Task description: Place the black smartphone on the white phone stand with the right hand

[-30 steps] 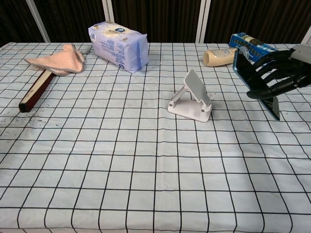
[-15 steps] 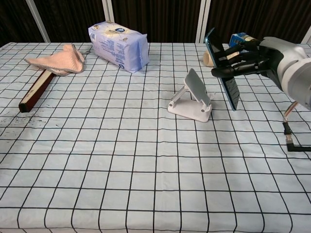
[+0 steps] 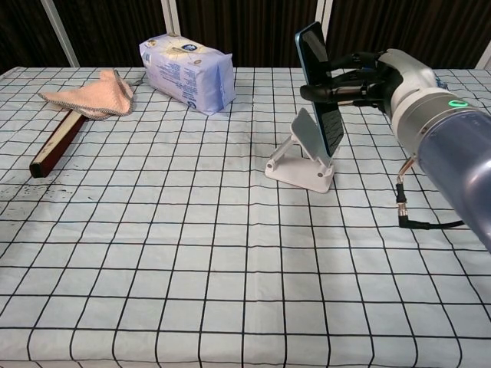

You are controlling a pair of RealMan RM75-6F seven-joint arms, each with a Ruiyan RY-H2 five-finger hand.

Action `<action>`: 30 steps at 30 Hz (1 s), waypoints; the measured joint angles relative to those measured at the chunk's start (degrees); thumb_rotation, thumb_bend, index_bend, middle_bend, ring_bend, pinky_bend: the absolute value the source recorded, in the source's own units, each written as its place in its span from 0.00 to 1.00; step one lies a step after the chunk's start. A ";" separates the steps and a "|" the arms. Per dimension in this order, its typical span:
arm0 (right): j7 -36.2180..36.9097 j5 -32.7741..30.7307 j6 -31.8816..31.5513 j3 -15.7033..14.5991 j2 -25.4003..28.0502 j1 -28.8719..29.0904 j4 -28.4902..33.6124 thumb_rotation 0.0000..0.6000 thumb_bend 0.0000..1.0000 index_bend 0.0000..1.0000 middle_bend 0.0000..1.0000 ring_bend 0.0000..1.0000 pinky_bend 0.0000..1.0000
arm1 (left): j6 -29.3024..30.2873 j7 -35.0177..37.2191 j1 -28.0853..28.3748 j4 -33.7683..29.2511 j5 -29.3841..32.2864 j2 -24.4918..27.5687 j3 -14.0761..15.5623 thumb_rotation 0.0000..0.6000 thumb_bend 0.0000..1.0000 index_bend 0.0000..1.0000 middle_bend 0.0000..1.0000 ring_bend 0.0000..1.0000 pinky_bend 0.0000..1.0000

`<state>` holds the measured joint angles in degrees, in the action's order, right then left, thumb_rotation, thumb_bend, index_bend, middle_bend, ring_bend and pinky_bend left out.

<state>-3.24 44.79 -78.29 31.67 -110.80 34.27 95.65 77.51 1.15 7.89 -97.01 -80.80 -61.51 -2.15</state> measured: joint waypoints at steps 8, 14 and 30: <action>1.52 0.08 0.24 0.57 -2.13 0.50 -2.54 1.00 0.61 0.58 0.45 0.40 0.14 | -0.56 0.28 0.20 -0.09 0.28 0.17 0.03 1.00 0.00 0.00 0.00 0.00 0.00; 1.94 0.04 0.71 0.87 -3.13 0.91 -3.80 1.00 0.61 0.58 0.46 0.40 0.14 | -0.65 0.54 0.23 -0.16 0.35 0.23 0.03 1.00 0.00 0.00 0.00 0.00 0.00; 3.05 0.05 2.07 1.04 -4.40 0.45 -7.56 1.00 0.61 0.58 0.46 0.40 0.14 | -1.01 1.01 0.34 -0.34 0.35 0.45 0.18 1.00 0.00 0.00 0.00 0.00 0.00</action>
<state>-0.19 44.84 -76.22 32.71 -115.19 34.72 88.09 76.50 2.16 8.23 -97.35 -80.45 -61.06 -1.96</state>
